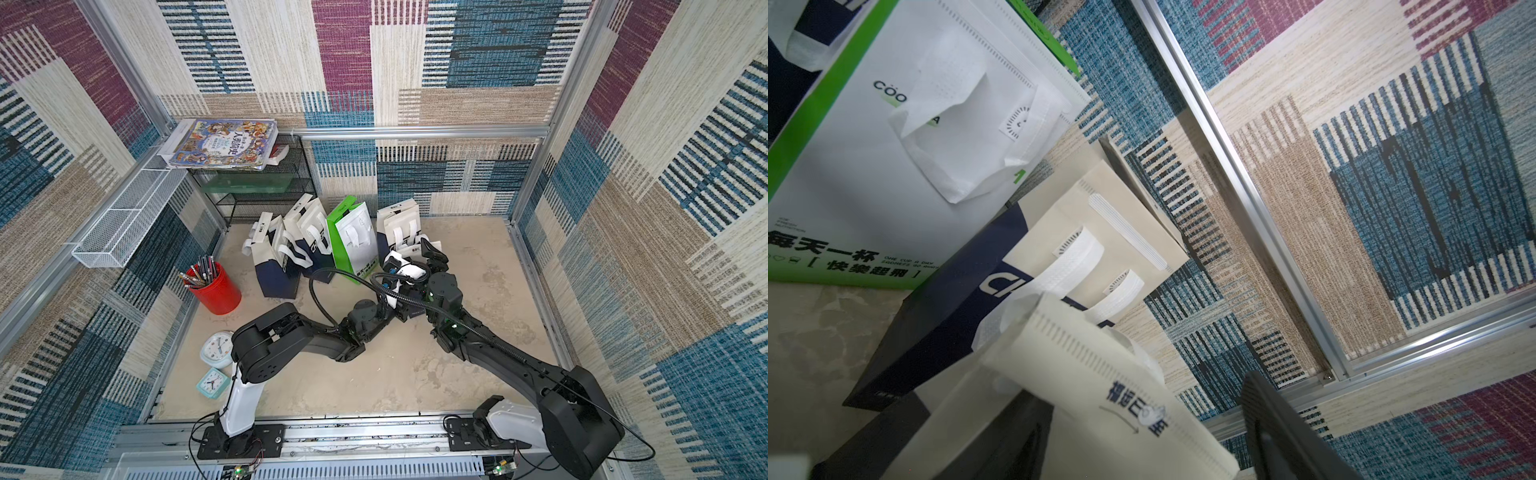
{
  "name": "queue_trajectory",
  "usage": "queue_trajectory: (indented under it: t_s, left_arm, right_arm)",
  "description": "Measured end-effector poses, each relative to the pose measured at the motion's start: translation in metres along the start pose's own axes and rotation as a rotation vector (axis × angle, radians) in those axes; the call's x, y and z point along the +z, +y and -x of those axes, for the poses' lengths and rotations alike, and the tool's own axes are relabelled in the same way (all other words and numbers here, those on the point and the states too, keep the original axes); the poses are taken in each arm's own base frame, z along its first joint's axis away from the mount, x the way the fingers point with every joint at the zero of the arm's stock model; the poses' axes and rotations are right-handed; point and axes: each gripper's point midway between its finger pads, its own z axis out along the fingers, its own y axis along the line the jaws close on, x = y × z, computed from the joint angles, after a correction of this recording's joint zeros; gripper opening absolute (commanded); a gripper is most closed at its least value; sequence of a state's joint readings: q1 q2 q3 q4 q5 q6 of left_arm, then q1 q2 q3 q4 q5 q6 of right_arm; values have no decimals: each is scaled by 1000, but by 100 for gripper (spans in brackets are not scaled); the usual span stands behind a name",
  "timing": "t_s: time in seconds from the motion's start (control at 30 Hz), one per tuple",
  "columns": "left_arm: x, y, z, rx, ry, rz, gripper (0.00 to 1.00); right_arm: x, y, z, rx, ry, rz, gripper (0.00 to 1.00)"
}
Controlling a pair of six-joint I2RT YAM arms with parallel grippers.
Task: Open the takeout bag
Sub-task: Open the takeout bag at the center of the board.
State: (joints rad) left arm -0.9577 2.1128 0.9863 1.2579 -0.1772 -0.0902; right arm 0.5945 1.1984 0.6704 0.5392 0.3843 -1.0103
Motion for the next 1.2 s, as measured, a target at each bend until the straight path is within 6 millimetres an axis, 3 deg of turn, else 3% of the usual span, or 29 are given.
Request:
queue_trajectory:
  t_s: [0.37,0.73,0.9,1.2]
  left_arm:
    - [2,1,-1,12,-7,5,0]
    - [2,4,-1,18,-7,20,0]
    - [2,5,-2,21,-7,25,0]
    - [1,9,0,17,26,55,0]
  right_arm:
    - [2,7,5,7,-11,41,69]
    - [13,23,10,-7,-10,100,30]
    - [16,22,9,-21,11,115,0]
    - [25,14,11,-142,178,185,0]
